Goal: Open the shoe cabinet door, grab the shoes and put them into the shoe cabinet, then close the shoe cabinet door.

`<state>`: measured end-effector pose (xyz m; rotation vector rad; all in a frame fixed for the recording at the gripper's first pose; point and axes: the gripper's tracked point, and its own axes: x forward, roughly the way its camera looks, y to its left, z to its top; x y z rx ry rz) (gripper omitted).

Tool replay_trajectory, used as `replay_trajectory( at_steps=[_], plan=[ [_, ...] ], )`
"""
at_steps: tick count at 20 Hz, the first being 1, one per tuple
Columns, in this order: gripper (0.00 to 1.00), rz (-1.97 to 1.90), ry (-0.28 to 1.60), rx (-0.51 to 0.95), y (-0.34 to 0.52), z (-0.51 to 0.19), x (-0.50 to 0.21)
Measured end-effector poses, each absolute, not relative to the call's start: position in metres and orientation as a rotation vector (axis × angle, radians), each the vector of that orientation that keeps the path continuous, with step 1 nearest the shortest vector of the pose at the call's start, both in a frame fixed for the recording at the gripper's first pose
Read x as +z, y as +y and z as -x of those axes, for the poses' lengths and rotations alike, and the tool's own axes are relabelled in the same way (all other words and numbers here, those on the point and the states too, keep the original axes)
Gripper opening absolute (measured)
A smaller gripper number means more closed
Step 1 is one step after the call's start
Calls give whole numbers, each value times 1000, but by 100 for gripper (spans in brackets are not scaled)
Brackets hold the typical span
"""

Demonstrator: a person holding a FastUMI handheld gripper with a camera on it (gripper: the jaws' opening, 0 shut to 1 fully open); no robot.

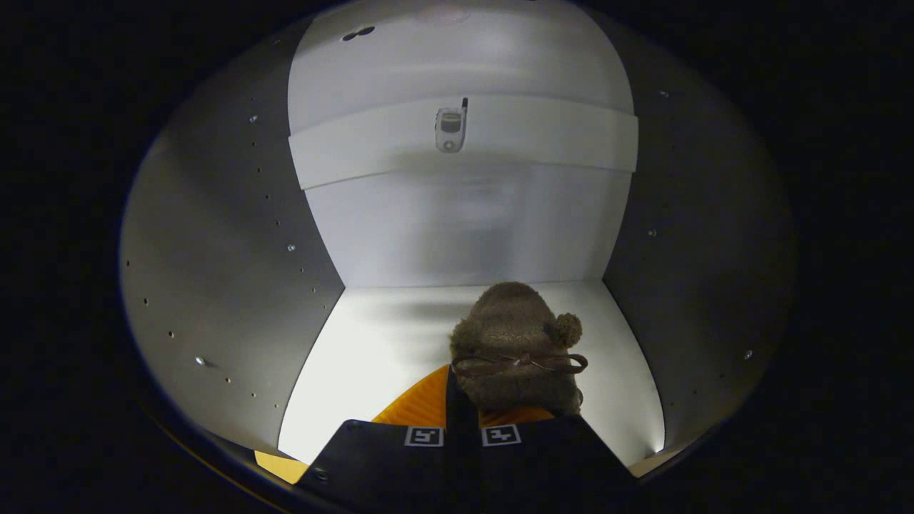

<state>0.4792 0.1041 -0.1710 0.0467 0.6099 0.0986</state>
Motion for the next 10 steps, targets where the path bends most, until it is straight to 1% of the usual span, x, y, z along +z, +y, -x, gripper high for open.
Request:
replay_trajectory(
  at_steps=[2, 3, 4, 6, 7, 10],
  plan=[
    [7, -36, 607, 101, 106, -477, -170],
    [12, -31, 604, 96, 106, -477, -170],
    [15, -31, 605, 99, 107, -475, -169],
    [27, -31, 603, 89, 105, -471, -166],
    [34, -33, 610, 84, 104, -469, -166],
    [72, -35, 606, 91, 107, -451, -156]
  ],
)
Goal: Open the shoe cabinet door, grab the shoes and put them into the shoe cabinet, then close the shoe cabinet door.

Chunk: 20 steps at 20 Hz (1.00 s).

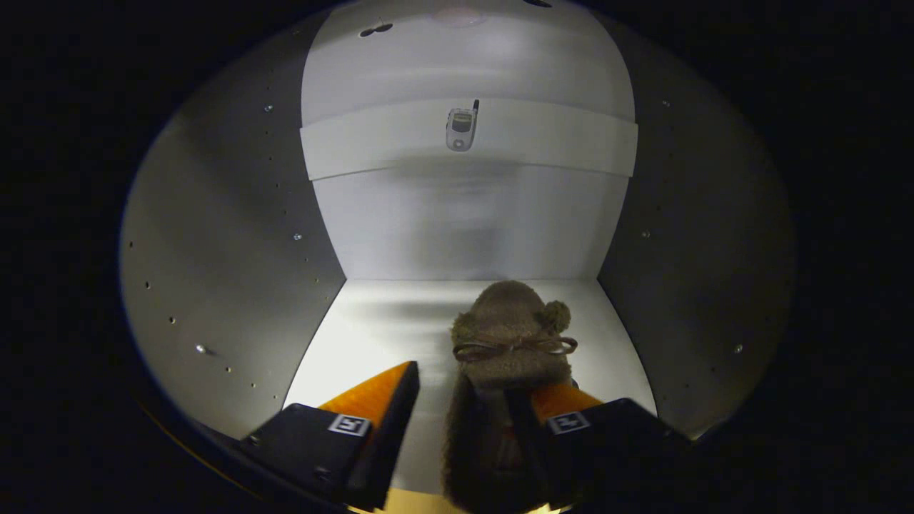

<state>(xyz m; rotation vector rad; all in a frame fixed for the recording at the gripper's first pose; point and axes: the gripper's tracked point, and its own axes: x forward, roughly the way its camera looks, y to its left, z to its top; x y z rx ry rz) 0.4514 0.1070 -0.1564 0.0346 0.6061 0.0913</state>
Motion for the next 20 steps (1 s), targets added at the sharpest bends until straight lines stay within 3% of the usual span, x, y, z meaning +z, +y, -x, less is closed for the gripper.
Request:
replay_trajectory(
  at_steps=[2, 9, 20],
  plan=[
    [98, -5, 574, 88, 106, -440, -145],
    [98, -25, 332, 78, 94, -370, -50],
    [98, -48, 68, 96, 65, -195, 44]
  ],
)
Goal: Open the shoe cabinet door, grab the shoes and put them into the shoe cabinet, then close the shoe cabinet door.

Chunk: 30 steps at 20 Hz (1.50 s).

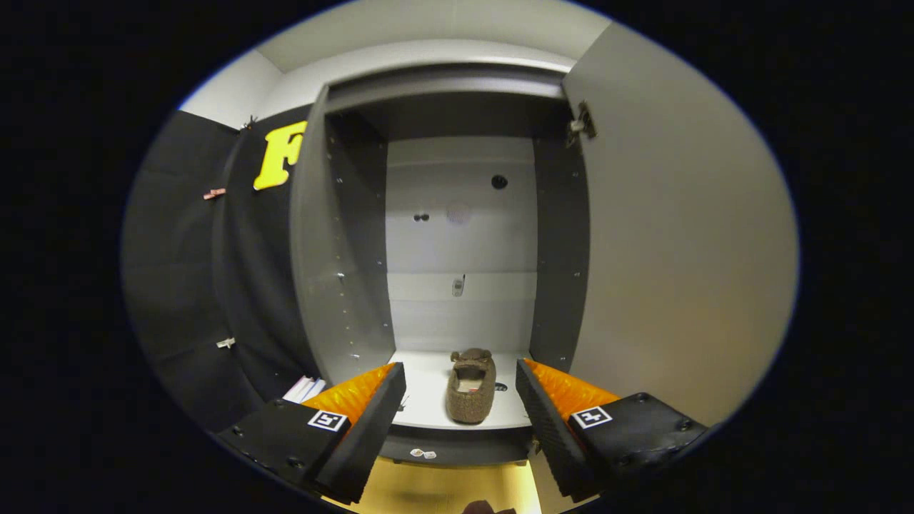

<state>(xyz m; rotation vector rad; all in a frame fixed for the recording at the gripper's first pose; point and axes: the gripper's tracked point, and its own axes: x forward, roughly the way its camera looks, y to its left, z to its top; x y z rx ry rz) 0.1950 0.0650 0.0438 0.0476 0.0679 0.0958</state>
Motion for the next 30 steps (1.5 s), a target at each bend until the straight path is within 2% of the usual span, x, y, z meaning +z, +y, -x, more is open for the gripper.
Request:
replay_trajectory(
  at_steps=[8, 17, 24, 30],
  plan=[
    [98, -90, -19, 128, 49, -54, 67],
    [97, -67, -153, -56, -62, 46, 101],
    [97, -33, -149, -306, -174, 54, 77],
    [97, -45, -34, -302, -212, 9, 32]
  ],
)
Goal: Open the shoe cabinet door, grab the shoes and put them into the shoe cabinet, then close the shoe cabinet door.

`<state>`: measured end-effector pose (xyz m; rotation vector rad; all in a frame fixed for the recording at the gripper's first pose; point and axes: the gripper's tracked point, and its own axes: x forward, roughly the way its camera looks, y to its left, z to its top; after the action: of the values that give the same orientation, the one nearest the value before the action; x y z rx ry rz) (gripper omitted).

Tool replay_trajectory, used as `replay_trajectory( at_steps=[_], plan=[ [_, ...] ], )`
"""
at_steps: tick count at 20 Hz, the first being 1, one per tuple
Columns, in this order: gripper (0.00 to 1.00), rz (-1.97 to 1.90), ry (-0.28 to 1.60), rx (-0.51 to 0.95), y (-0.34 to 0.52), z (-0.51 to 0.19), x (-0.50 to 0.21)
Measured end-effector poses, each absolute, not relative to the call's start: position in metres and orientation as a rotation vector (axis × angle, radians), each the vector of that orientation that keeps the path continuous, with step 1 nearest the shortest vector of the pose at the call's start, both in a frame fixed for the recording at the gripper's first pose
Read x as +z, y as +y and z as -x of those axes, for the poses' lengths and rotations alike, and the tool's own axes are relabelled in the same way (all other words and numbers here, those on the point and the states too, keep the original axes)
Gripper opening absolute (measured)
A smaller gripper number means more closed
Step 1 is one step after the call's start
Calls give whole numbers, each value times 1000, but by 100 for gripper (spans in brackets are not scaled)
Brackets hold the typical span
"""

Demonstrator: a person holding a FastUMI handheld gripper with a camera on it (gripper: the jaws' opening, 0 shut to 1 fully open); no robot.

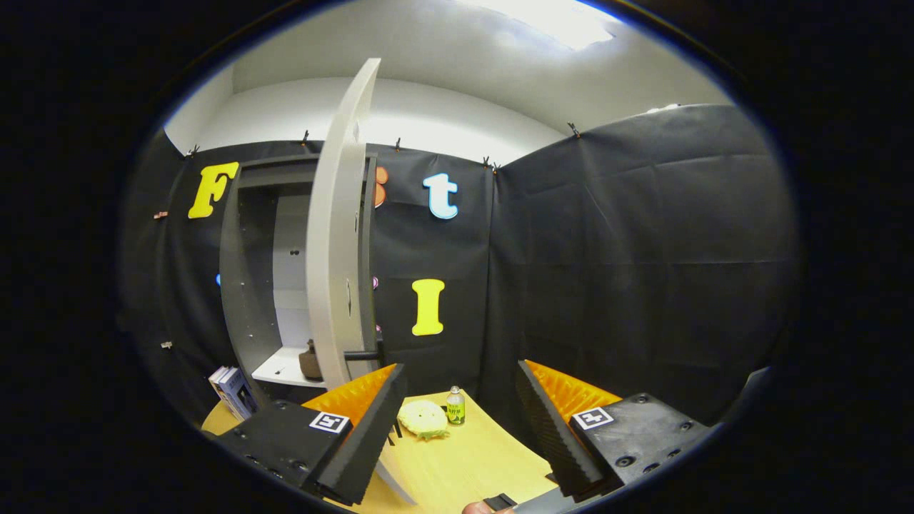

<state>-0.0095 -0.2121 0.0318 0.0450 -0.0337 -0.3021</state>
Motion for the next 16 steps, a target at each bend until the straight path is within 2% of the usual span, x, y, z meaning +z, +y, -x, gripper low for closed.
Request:
replay_trajectory(
  at_steps=[3, 9, 16],
  plan=[
    [97, -96, 7, -254, -206, -10, 18],
    [97, -122, 6, -252, -187, -10, 17],
    [97, -135, 27, -189, -129, -8, 17]
  ],
)
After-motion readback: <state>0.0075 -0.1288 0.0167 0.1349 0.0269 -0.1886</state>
